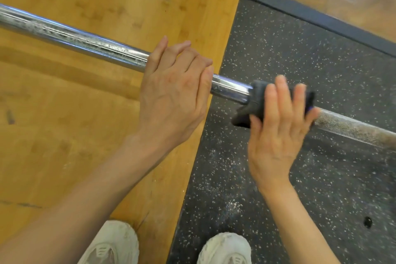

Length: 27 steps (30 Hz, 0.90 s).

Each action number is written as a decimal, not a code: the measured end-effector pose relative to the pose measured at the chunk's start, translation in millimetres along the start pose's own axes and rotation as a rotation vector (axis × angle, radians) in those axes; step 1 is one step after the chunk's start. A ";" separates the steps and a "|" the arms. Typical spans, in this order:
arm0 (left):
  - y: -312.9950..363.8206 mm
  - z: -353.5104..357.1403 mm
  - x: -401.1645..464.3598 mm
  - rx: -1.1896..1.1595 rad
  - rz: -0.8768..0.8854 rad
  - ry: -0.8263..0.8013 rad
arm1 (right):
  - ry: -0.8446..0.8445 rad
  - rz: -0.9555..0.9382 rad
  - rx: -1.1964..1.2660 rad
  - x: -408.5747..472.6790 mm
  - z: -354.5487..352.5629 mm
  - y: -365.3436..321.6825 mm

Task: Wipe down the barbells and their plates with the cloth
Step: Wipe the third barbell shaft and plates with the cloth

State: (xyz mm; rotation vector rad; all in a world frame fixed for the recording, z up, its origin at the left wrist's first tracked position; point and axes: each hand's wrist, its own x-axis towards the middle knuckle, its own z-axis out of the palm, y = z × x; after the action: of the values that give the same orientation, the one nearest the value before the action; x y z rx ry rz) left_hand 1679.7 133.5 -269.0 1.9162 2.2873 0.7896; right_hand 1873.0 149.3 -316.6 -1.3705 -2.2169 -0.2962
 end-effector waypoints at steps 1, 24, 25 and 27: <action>-0.5 0.7 3.7 -0.002 -0.003 0.001 | 0.020 0.040 0.004 1.3 0.5 3.9; -2.2 8.3 41.6 0.021 -0.021 -0.021 | -0.075 0.071 0.075 42.9 11.8 -27.3; -1.9 8.4 40.7 0.024 -0.020 -0.024 | -0.100 0.041 0.077 50.9 11.9 -33.4; -1.2 8.0 38.8 0.028 -0.018 -0.023 | -0.131 0.045 0.095 69.4 10.2 -42.6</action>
State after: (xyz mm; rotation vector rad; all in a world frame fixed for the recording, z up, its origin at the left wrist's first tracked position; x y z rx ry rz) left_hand 1672.6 172.4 -265.7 1.9034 2.3106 0.7333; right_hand 1807.4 187.3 -285.1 -1.4225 -2.2706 -0.0863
